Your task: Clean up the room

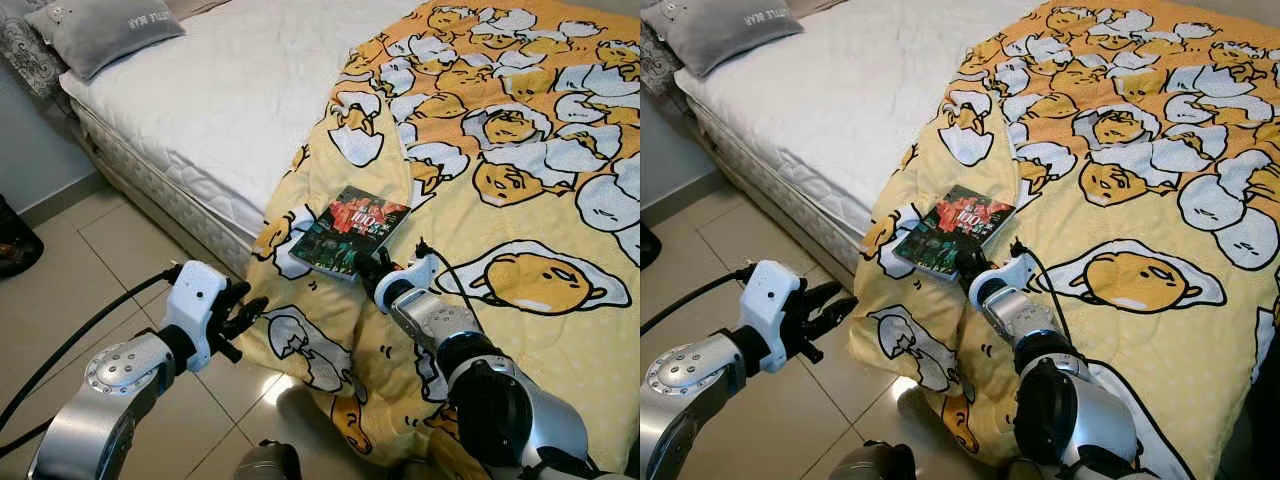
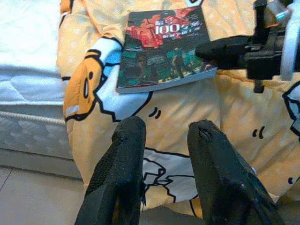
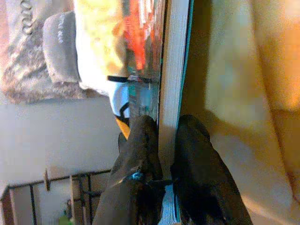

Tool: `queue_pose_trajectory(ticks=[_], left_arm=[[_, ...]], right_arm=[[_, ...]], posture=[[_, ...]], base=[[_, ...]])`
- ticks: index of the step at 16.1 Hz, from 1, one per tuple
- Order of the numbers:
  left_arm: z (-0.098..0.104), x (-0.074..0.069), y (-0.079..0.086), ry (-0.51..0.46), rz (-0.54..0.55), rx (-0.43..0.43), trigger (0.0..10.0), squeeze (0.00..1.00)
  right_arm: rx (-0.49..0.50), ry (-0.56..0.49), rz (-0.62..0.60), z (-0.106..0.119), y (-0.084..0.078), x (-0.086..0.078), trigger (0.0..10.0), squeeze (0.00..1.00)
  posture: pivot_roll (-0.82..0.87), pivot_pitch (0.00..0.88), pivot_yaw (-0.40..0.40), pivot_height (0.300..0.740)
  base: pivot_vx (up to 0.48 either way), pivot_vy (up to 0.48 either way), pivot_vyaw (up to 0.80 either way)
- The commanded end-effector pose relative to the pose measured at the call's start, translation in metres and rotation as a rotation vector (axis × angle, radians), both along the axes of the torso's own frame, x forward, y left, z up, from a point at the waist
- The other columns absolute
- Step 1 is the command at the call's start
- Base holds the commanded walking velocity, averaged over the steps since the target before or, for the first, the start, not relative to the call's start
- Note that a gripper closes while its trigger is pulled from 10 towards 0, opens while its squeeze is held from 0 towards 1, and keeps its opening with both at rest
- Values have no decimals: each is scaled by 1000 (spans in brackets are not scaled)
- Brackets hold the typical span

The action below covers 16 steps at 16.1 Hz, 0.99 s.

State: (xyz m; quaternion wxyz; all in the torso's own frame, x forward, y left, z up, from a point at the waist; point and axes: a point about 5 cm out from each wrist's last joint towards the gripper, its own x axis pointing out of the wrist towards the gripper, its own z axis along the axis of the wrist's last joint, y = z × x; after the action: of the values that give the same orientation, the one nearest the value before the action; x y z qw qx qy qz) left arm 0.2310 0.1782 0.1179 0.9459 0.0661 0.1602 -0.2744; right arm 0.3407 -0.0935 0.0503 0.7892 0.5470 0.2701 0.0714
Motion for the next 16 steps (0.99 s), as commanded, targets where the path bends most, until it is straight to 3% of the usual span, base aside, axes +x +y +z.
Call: queue_pose_trajectory(ticks=[1,5,9,13,14,15,16], left_arm=[[4,3,10,-24,54,-7,10000,24],[10,4,22,-57,131,-54,10000,24],[10,9,21,-93,168,-57,10000,31],[10,18,3,-128,160,-86,10000,27],[10,20,1,-137,168,-86,10000,24],[11,25,-2,-159,206,-82,10000,20],[11,27,-4,-171,229,-77,10000,27]], right_arm=[[-15,-95,31,18,3,11,0,0],[30,-215,7,37,-12,20,0,0],[35,-391,-49,63,-46,20,0,0],[-127,-497,-97,77,-71,-3,0,0],[-202,-506,-106,78,-75,-5,0,0],[-377,-552,-143,85,-82,-14,0,0],[-453,-584,-174,91,-85,-19,863,0]], posture=[[34,11,81,740],[29,0,75,740],[18,0,61,740],[-20,0,81,740],[-29,0,85,740],[-40,0,87,740],[-43,0,87,740]], base=[[0,0,0],[0,0,0],[0,0,0],[0,0,0],[0,0,0],[0,0,0],[0,0,0]])
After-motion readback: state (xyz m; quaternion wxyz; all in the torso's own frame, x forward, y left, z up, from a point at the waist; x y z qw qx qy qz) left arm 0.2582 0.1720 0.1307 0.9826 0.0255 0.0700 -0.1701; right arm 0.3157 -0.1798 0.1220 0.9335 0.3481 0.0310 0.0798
